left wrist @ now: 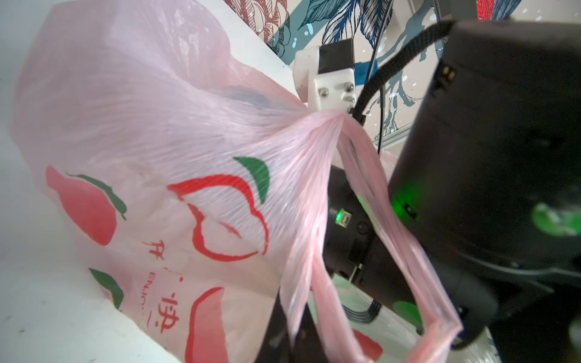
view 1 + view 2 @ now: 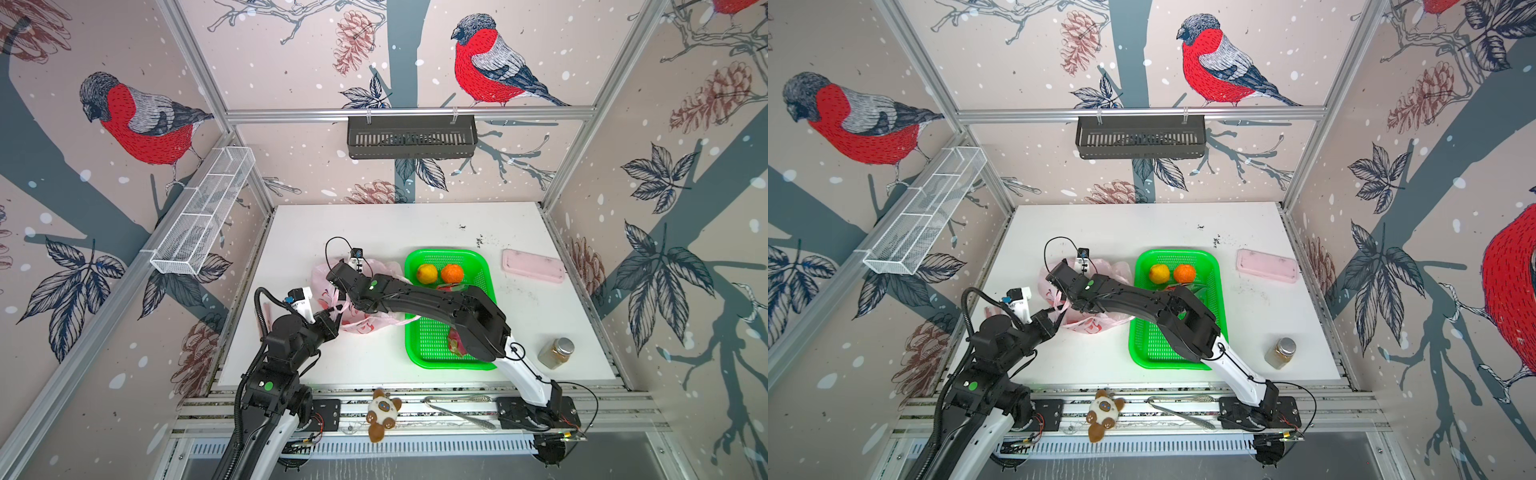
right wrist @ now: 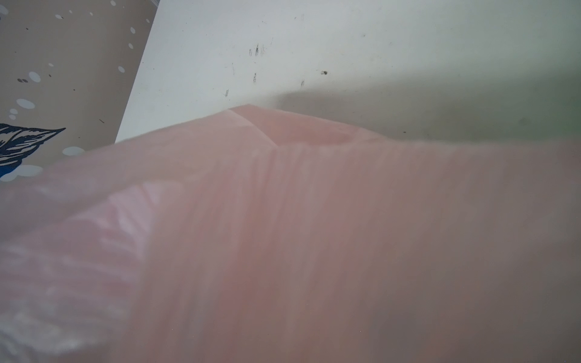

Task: Untie the knot of the plastic bag and take out the fruit
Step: 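Move the right gripper back into the pink bag held by the left gripper, then reach into the bag and grasp the small red fruit with the right gripper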

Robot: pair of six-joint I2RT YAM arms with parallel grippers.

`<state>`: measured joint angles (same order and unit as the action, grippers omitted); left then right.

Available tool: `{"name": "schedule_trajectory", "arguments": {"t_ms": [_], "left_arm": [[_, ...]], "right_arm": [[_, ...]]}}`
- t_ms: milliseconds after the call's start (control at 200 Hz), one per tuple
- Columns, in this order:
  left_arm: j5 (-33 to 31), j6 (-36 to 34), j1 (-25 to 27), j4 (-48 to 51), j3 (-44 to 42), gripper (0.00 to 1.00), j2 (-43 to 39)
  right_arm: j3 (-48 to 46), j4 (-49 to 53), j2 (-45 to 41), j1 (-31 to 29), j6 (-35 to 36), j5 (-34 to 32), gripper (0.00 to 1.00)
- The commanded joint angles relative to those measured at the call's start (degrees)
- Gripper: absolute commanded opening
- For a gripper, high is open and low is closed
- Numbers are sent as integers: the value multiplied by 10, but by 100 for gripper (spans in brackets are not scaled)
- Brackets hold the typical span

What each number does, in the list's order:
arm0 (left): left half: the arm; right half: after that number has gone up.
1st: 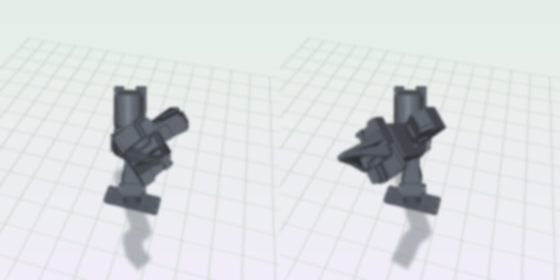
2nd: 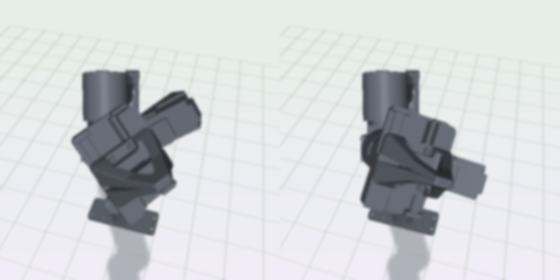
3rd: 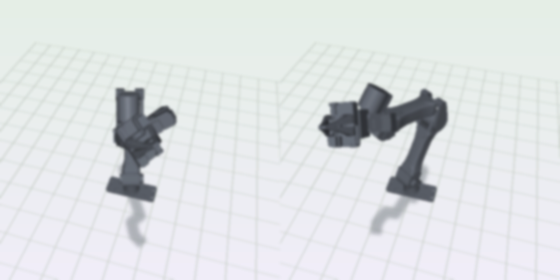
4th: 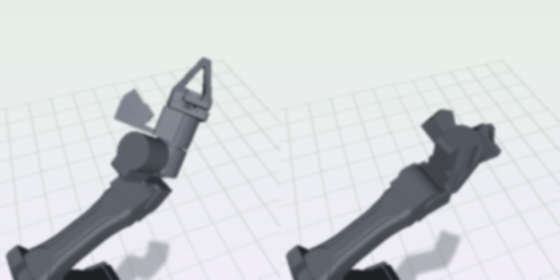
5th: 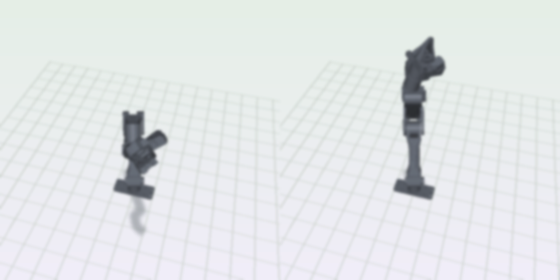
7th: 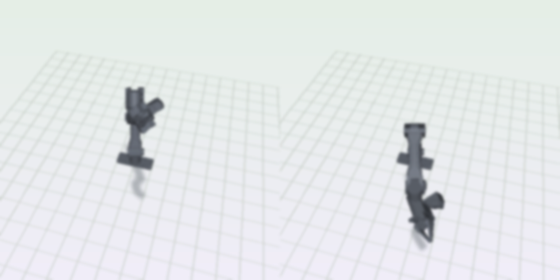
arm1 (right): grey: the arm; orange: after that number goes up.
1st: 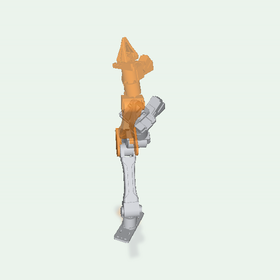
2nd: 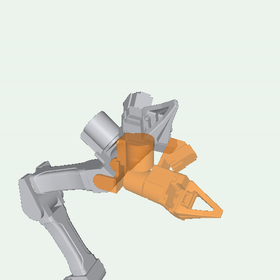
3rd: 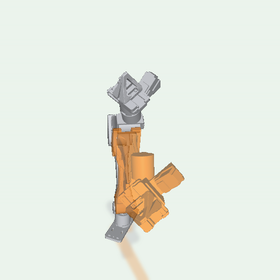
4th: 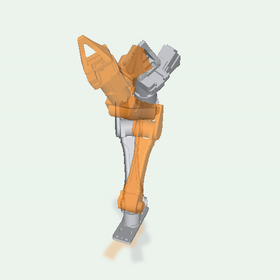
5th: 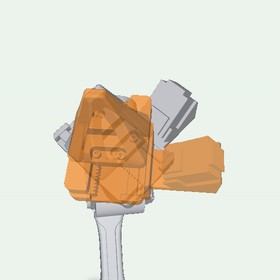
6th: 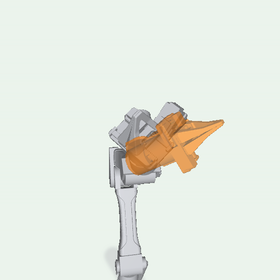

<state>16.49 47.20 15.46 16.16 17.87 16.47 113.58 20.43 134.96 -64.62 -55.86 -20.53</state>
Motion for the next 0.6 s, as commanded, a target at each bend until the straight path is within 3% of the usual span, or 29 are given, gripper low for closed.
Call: {"name": "schedule_trajectory", "arguments": {"t_ms": [0,595], "left_arm": [[6,8,12,3,1,0,0],[25,12,25,27,19,0,-2]], "right_arm": [[3,-19,8,4,-18,-24,80],[9,-84,50,28,-34,-68,92]]}}
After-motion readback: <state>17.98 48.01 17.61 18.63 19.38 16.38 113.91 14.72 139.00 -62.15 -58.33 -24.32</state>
